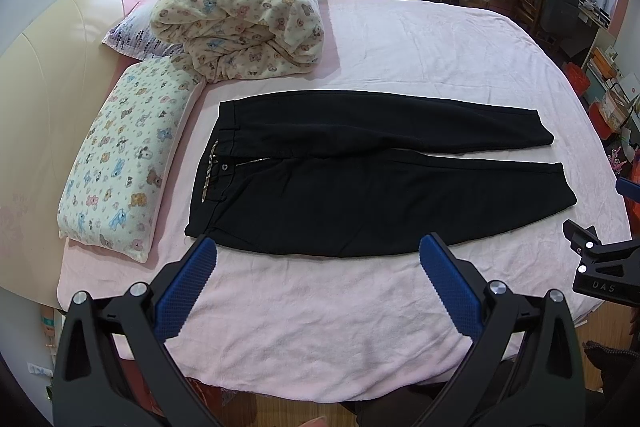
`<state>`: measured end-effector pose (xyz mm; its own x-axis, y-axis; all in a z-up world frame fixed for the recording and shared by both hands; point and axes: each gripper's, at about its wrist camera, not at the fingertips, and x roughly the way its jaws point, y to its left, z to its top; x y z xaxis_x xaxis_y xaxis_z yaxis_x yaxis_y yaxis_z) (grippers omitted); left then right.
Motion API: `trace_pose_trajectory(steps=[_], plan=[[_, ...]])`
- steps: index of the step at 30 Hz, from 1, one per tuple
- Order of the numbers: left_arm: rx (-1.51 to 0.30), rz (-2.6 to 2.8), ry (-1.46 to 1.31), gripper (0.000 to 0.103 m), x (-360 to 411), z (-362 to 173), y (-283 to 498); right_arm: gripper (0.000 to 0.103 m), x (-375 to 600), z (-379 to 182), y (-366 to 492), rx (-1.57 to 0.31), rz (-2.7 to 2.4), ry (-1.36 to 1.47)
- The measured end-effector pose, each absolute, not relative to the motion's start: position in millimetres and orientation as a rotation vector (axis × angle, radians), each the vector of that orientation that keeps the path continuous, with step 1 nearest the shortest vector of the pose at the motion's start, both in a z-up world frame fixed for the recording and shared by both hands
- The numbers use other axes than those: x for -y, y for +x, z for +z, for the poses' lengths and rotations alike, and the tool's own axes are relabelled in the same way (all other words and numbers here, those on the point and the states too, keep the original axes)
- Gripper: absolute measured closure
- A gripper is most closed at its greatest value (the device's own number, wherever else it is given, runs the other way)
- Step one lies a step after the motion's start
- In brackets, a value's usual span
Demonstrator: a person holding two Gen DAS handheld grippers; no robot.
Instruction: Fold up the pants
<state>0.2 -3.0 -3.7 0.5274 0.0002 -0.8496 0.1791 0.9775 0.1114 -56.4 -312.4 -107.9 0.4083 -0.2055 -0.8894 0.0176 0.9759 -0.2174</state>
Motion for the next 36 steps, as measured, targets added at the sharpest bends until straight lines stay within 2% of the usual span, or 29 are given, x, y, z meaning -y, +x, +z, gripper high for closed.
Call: trace_pose_trajectory(steps=[36], plan=[[-1.022,-0.109,0.196,0.002,11,-17,-5,0.001,319,-110,-59,-1.155,-0.142,-0.179]])
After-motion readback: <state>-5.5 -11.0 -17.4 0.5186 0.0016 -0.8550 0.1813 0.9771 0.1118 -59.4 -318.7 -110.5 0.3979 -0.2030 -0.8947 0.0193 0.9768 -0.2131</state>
